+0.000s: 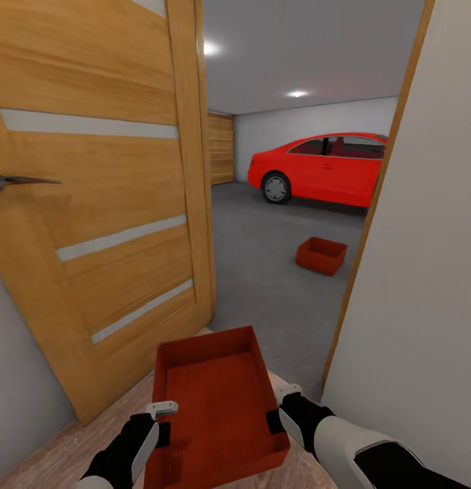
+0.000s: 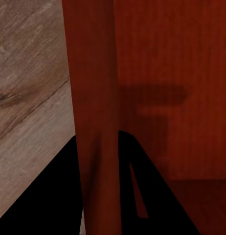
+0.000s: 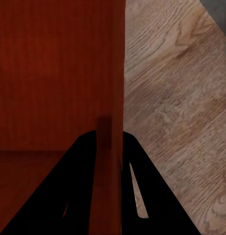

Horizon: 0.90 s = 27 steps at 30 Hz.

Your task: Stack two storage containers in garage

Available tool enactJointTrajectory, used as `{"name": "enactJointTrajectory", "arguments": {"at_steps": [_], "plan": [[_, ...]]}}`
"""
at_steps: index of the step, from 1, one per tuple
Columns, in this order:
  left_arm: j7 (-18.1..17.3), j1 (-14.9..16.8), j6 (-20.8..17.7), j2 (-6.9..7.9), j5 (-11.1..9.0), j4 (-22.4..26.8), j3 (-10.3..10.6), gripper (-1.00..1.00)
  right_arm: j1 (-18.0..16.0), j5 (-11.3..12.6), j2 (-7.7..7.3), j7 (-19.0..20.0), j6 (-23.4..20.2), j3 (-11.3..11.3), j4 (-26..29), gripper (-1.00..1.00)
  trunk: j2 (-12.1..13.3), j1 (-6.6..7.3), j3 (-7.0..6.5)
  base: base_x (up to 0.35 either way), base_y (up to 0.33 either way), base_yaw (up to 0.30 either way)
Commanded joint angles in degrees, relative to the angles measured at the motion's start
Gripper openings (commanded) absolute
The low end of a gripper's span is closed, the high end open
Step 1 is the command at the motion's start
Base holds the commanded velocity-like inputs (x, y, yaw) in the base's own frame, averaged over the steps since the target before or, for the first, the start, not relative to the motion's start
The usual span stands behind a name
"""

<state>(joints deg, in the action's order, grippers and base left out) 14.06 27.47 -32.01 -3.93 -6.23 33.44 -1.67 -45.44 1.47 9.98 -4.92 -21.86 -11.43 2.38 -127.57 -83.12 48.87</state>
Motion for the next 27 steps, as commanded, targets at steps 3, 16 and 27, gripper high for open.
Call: {"name": "enactJointTrajectory", "arguments": {"at_steps": [3, 16, 27], "plan": [[0.53, -0.05, 0.02, -0.02, -0.99, -0.04, 1.23, -1.00, -0.09, 0.02, 0.02, -0.01, -0.37, 1.41, 4.21, -1.00, -0.03, 0.01, 0.01, 0.000, 0.171, -0.124], [0.53, -0.05, 0.02, -0.02, -0.98, -0.06, 1.23, -1.00, -0.09, 0.02, 0.02, -0.01, -0.37, 1.41, 4.21, -1.00, -0.03, 0.01, -0.31, 0.040, 0.090, -0.161], [0.53, -0.05, 0.03, -0.02, -0.98, -0.05, 1.24, -1.00, -0.09, 0.02, 0.02, -0.01, -0.37, 1.41, 4.21, -1.00, -0.03, 0.01, -0.47, 0.097, 0.176, -0.077]]}}
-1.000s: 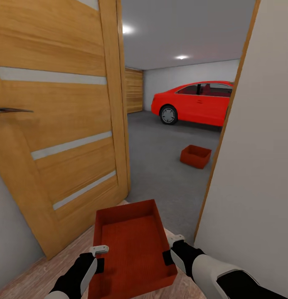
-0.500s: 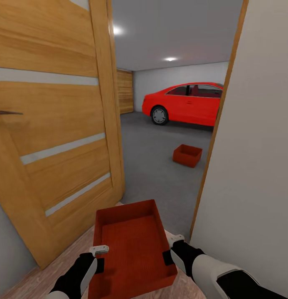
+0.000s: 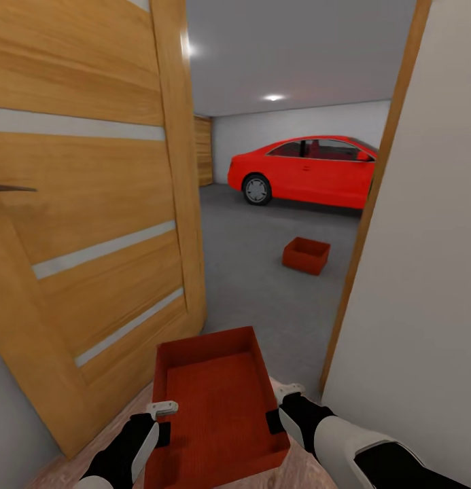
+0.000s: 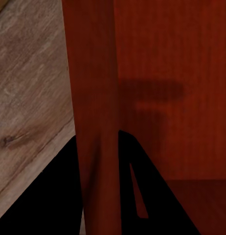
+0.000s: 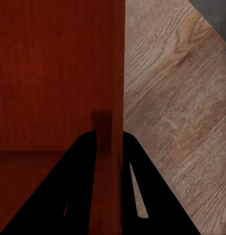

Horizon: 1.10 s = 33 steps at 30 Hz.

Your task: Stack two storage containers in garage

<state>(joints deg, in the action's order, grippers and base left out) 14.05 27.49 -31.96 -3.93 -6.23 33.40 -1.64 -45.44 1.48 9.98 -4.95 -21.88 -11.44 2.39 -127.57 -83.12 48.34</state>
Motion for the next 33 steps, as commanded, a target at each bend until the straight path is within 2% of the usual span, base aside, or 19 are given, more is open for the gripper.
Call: {"name": "enactJointTrajectory", "arguments": {"at_steps": [1, 11, 24, 33], "plan": [[0.54, -0.06, -0.03, -0.02, -0.97, 0.00, 1.22, -1.00, -0.08, 0.02, 0.02, 0.03, -0.36, 1.42, 4.20, -1.00, -0.03, 0.01, 0.02, 0.007, 0.012, -0.237], [0.54, -0.06, -0.03, -0.02, -0.97, 0.00, 1.29, -1.00, -0.08, 0.02, 0.02, 0.03, -0.36, 1.42, 4.20, -1.00, -0.03, 0.01, -0.45, 0.018, 0.011, -0.244], [0.54, -0.06, -0.03, -0.02, -0.97, -0.08, 1.28, -1.00, -0.08, 0.02, 0.02, 0.03, -0.36, 1.42, 4.20, -1.00, -0.03, 0.01, -0.51, 0.232, 0.175, -0.028], [0.54, -0.06, -0.03, -0.02, -0.97, -0.07, 1.29, -1.00, -0.06, 0.02, 0.02, 0.03, -0.36, 1.42, 4.20, -1.00, -0.03, 0.01, -0.87, 0.022, 0.013, -0.180]]}}
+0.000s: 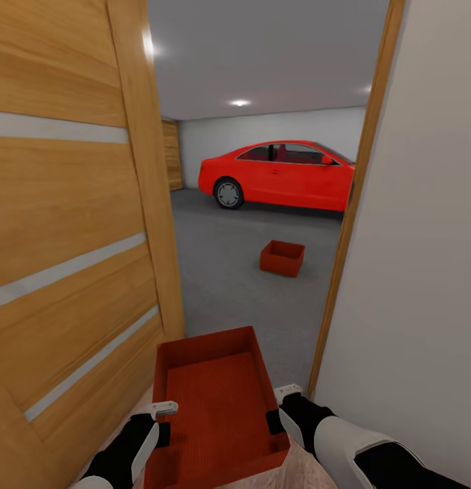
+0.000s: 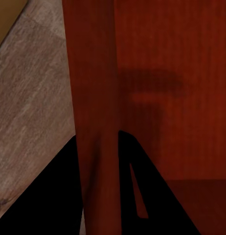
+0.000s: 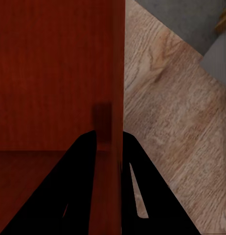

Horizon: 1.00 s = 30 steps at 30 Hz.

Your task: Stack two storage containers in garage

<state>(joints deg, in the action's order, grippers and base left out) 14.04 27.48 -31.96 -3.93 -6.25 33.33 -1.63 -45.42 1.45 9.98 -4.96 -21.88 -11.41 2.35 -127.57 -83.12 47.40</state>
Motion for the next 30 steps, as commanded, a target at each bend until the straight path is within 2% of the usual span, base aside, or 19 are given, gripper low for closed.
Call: {"name": "enactJointTrajectory", "arguments": {"at_steps": [1, 10, 21, 30], "plan": [[0.55, -0.06, -0.03, -0.02, -0.96, -0.01, 1.28, -1.00, -0.05, 0.04, 0.02, 0.03, -0.36, 1.39, 4.25, -1.00, -0.03, 0.01, 0.01, 0.001, 0.001, -0.214], [0.55, -0.06, -0.03, -0.02, -0.96, -0.02, 1.28, -1.00, -0.02, 0.04, 0.02, 0.03, -0.36, 1.39, 4.25, -1.00, -0.03, 0.01, -0.28, 0.000, 0.000, -0.163], [0.55, -0.06, -0.04, -0.02, -0.96, -0.02, 1.28, -1.00, -0.03, 0.04, 0.02, 0.03, -0.36, 1.39, 4.25, -1.00, -0.03, 0.01, -0.29, 0.180, 0.145, -0.009], [0.55, -0.06, -0.04, -0.07, -0.96, -0.02, 1.28, -1.00, -0.02, 0.04, 0.02, 0.03, -0.36, 1.39, 4.25, -1.00, -0.03, 0.01, -0.29, 0.020, 0.015, 0.000]]}}
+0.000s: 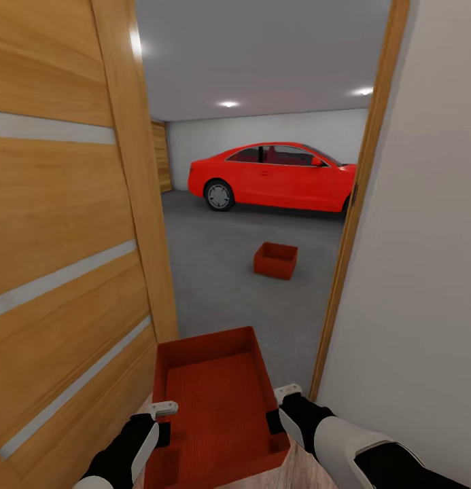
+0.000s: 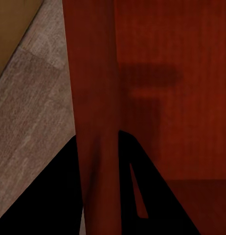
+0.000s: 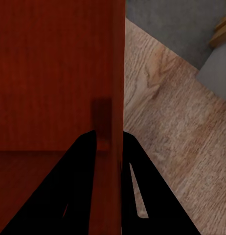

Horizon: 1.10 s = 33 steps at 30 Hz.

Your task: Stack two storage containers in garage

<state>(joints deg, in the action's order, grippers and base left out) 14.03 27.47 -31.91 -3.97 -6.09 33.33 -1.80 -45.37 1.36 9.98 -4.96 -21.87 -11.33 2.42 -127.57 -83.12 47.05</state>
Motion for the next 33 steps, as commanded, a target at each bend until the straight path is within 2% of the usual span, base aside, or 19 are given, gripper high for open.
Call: {"name": "enactJointTrajectory", "arguments": {"at_steps": [1, 15, 25, 33], "plan": [[0.56, -0.04, -0.08, -0.05, -1.12, -0.02, 1.45, -1.00, -0.07, 0.13, 0.01, 0.03, -0.36, 1.31, 4.17, -1.00, -0.03, 0.01, 0.06, 0.001, 0.001, -0.035], [0.56, -0.04, -0.08, -0.07, -1.12, 0.03, 1.45, -1.00, -0.07, 0.13, 0.01, 0.04, -0.36, 1.31, 4.17, -1.00, -0.03, 0.01, -0.63, 0.000, 0.000, -0.211], [0.56, -0.04, -0.08, -0.07, -1.12, 0.07, 1.45, -1.00, -0.07, 0.15, 0.01, 0.04, -0.36, 1.31, 4.17, -1.00, -0.03, 0.01, -0.68, 0.000, 0.193, -0.029], [0.56, -0.04, -0.08, -0.07, -1.12, 0.07, 1.46, -1.00, -0.07, 0.15, 0.01, 0.05, -0.36, 1.31, 4.17, -1.00, -0.03, 0.01, -0.92, 0.000, 0.021, -0.208]]}}
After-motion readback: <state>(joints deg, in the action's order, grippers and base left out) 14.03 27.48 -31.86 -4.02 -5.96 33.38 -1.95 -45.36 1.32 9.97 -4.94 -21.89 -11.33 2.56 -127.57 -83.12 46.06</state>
